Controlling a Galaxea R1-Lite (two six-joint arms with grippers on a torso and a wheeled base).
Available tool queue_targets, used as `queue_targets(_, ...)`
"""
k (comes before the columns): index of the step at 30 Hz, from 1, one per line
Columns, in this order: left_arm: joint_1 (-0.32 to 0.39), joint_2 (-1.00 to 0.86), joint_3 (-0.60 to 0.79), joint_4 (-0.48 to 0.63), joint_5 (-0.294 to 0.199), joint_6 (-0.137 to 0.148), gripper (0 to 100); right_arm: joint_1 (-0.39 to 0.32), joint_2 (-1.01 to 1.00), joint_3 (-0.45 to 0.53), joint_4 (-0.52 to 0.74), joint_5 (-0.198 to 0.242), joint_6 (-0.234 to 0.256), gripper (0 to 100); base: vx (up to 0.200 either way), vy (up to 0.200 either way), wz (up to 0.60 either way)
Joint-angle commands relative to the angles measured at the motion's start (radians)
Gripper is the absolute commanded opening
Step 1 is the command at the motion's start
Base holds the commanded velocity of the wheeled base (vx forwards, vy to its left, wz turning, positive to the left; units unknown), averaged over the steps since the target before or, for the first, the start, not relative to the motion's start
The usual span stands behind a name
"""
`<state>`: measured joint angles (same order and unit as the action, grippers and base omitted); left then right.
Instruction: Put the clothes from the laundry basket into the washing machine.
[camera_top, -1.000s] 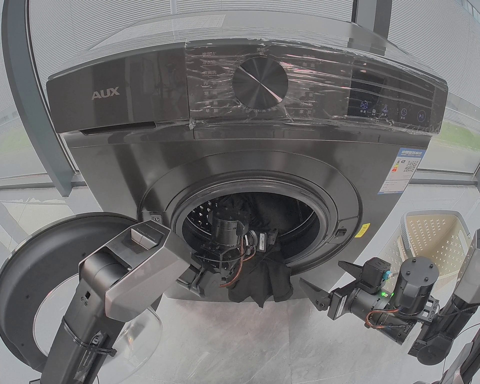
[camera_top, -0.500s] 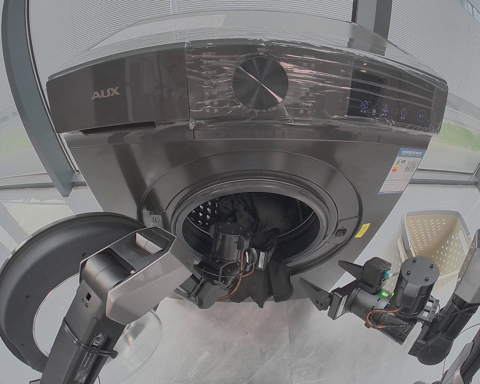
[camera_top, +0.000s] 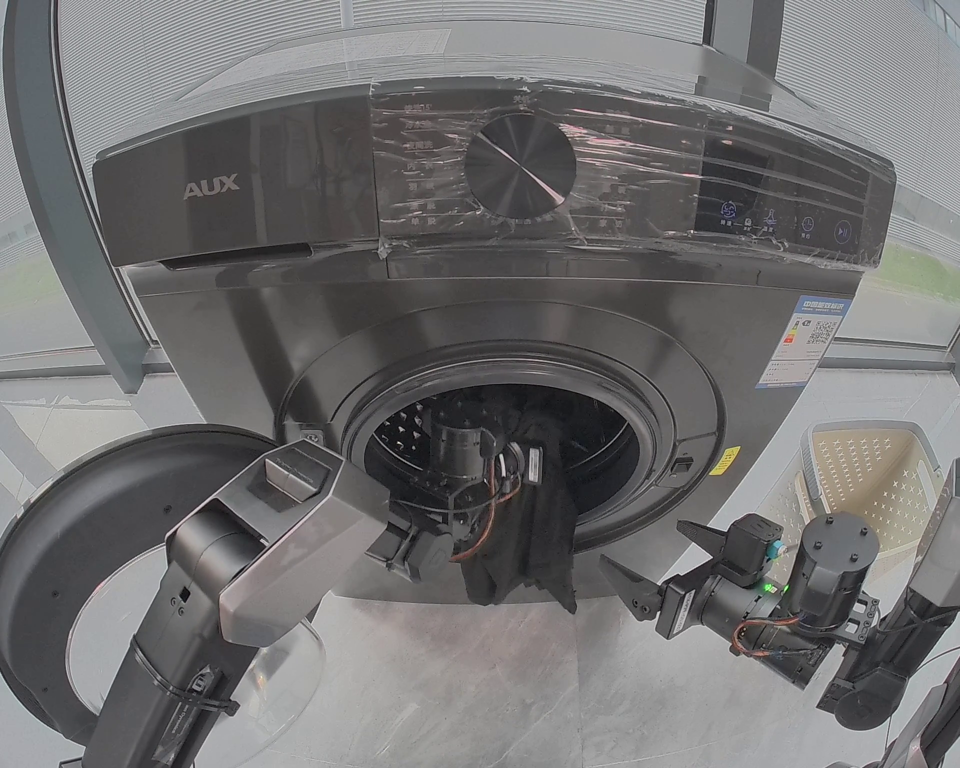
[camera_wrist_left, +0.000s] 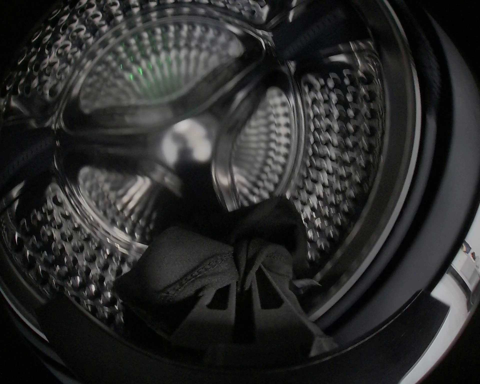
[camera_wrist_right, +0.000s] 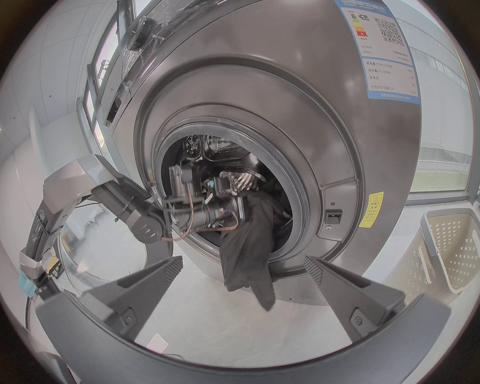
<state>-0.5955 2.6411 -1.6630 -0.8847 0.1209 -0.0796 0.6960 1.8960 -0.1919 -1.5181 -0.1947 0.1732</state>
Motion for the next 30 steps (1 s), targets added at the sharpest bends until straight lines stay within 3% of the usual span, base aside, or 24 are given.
queue_targets(1, 0.022, 0.036, -0.179, 0.000, 0.052, -0.005, 0, 0.000, 0.003, -0.001, -0.001, 0.000, 0.000, 100, 0.000, 0.000, 0.00)
queue_targets(17, 0.029, -0.001, -0.164, 0.007, 0.052, -0.003, 0, -0.003, -0.011, 0.008, -0.001, 0.001, 0.002, 100, 0.000, 0.000, 0.00)
queue_targets(23, 0.029, -0.030, -0.054, -0.022, 0.052, -0.008, 0, -0.003, -0.020, 0.008, -0.001, -0.002, 0.002, 100, 0.000, 0.000, 0.00)
queue_targets(24, 0.026, -0.032, -0.049, -0.030, 0.052, -0.008, 100, -0.003, -0.025, 0.008, 0.001, -0.002, 0.002, 100, 0.000, 0.000, 0.00)
queue_targets(30, 0.017, -0.032, -0.008, -0.057, 0.052, -0.008, 100, -0.001, -0.021, 0.008, -0.001, -0.002, 0.002, 100, 0.000, 0.000, 0.00)
